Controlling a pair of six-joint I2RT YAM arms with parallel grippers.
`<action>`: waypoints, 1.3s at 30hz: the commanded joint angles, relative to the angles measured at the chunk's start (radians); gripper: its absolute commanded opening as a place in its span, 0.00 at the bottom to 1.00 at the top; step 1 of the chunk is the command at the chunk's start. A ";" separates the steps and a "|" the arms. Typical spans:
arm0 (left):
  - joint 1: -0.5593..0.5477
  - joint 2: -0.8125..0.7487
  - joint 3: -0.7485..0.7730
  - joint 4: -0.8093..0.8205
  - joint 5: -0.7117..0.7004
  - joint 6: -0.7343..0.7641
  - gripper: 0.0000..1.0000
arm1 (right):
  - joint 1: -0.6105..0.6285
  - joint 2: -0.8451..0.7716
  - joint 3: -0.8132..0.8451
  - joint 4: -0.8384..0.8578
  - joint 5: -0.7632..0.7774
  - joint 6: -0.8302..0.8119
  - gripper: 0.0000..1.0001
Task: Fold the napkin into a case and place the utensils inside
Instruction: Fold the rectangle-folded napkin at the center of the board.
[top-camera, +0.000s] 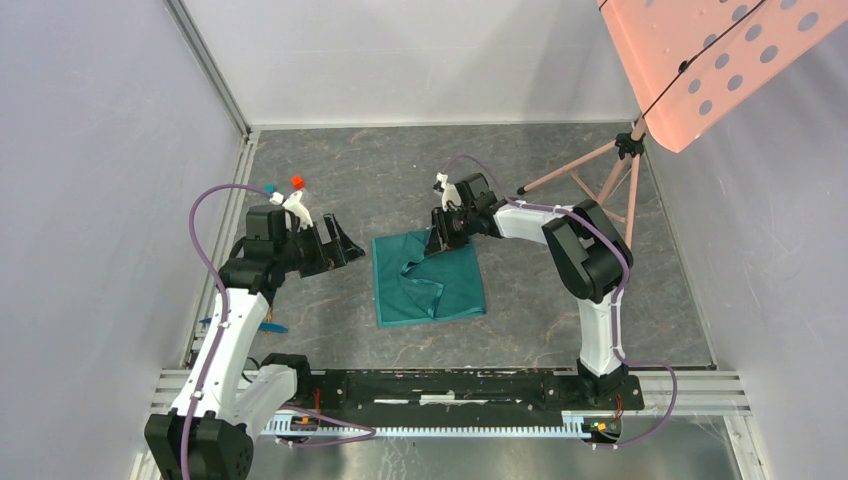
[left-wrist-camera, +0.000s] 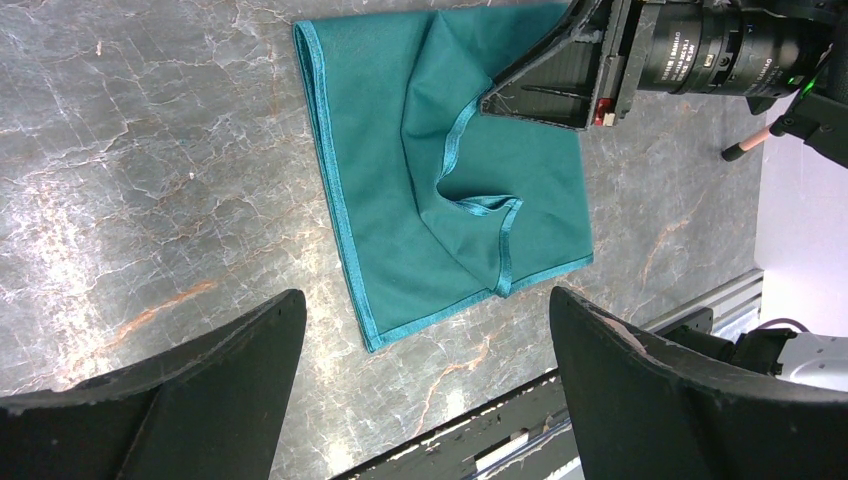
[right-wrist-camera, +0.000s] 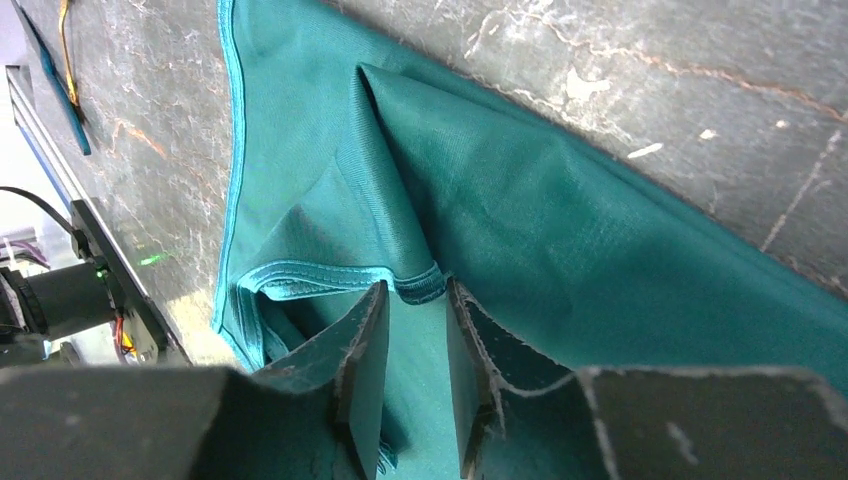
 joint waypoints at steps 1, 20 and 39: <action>-0.003 -0.001 -0.004 0.033 -0.013 0.026 0.97 | 0.018 0.023 0.058 0.053 -0.014 0.027 0.31; -0.003 -0.006 -0.002 0.030 -0.021 0.027 0.97 | 0.137 0.045 0.175 0.361 -0.108 0.318 0.61; -0.004 -0.013 -0.006 0.034 -0.014 0.026 0.97 | 0.017 -0.101 -0.119 0.146 -0.169 -0.043 0.80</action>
